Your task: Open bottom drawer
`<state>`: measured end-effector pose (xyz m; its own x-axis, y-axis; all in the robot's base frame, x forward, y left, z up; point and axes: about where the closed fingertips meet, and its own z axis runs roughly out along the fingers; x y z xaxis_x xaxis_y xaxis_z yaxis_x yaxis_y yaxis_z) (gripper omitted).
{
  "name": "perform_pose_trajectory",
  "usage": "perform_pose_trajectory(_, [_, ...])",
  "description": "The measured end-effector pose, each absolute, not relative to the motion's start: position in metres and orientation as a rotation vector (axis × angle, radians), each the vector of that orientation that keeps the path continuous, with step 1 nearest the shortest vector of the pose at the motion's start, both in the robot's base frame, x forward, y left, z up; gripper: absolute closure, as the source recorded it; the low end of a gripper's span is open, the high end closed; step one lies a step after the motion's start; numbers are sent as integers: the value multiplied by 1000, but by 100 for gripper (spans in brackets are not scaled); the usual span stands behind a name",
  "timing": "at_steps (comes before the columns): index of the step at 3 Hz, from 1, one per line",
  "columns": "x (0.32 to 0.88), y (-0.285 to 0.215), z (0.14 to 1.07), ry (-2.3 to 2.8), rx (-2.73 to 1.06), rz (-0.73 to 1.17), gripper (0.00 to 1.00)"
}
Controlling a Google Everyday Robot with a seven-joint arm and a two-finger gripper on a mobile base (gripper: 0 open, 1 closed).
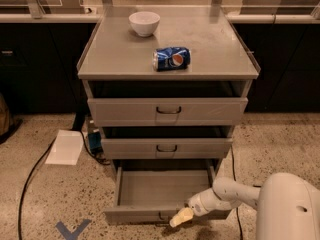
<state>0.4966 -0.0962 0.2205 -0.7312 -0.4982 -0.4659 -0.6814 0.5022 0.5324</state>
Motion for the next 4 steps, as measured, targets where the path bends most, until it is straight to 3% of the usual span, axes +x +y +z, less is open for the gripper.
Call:
perform_pose_trajectory(2, [466,-99,221,2533,-986,1114,0])
perform_pose_trajectory(4, [432,-83,205,2497,-1212,1137,0])
